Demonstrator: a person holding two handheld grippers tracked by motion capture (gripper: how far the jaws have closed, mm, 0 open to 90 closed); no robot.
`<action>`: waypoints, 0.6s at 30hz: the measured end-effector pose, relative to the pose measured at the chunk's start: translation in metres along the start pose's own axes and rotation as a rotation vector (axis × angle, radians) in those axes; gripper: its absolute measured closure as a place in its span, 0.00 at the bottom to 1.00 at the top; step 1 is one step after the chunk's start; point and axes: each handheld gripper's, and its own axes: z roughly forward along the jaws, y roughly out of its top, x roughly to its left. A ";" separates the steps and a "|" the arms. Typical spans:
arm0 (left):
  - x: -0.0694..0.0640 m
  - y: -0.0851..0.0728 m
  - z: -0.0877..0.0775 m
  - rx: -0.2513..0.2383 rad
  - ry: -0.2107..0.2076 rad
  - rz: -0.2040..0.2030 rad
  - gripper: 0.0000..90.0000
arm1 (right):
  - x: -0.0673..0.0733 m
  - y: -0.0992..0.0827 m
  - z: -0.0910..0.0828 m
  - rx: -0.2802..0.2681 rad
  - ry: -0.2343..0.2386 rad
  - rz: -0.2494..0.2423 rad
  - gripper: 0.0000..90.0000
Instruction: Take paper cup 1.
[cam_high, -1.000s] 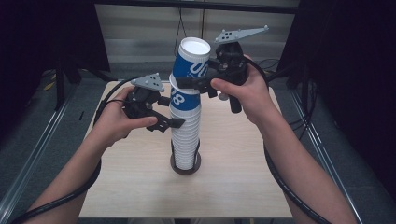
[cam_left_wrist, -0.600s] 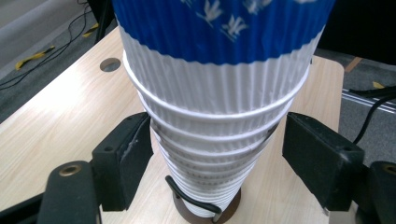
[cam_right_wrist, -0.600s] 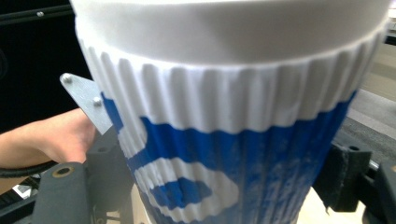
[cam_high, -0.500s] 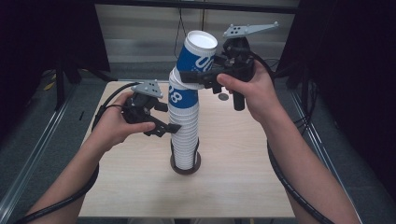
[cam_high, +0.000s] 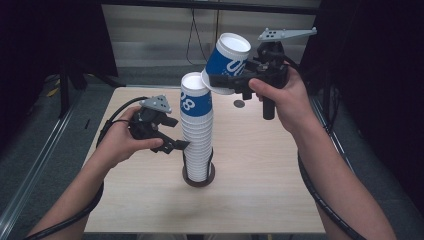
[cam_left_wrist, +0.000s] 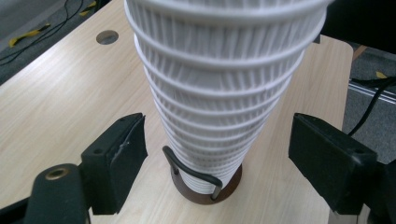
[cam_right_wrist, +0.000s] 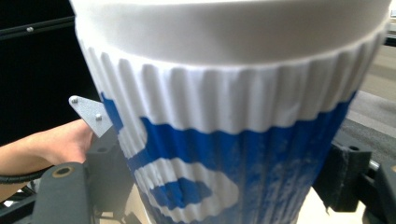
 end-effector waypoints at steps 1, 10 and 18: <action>0.000 -0.002 0.001 0.001 -0.001 0.005 0.21 | -0.001 -0.001 -0.002 -0.001 -0.008 -0.003 0.23; -0.001 -0.014 0.005 0.003 -0.011 -0.006 0.21 | -0.010 -0.008 -0.022 0.000 -0.057 -0.001 0.23; -0.004 -0.023 0.009 0.006 -0.025 -0.019 0.21 | -0.018 -0.028 -0.034 0.029 -0.097 -0.009 0.23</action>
